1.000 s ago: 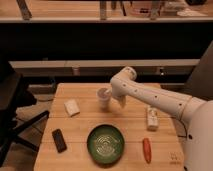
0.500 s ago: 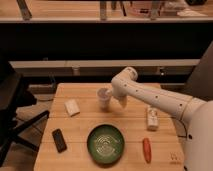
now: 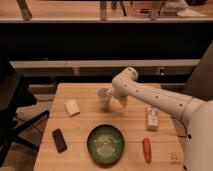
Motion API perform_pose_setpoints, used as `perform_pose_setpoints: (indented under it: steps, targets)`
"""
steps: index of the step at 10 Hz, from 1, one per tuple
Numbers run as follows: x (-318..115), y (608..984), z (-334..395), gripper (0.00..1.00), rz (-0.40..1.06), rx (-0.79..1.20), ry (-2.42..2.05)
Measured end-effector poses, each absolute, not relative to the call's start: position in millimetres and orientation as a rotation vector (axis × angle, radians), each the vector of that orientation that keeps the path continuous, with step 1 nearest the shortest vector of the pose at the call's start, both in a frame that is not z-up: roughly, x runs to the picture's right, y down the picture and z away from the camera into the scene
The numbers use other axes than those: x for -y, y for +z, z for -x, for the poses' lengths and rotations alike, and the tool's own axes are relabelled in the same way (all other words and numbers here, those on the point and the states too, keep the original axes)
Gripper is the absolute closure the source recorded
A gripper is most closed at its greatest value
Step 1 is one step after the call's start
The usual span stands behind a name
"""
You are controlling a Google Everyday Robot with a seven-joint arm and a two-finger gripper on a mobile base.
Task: Pick up the ceramic cup
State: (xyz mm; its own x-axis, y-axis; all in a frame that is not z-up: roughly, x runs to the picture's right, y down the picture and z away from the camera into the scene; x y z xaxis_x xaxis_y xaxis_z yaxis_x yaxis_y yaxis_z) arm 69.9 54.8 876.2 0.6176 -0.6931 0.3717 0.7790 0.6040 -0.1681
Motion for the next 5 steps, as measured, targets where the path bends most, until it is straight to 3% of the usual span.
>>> perform_pose_setpoints:
  steps: [5]
  targets:
    - [-56.1, 880.2, -72.5, 0.2, 0.331, 0.282, -0.871]
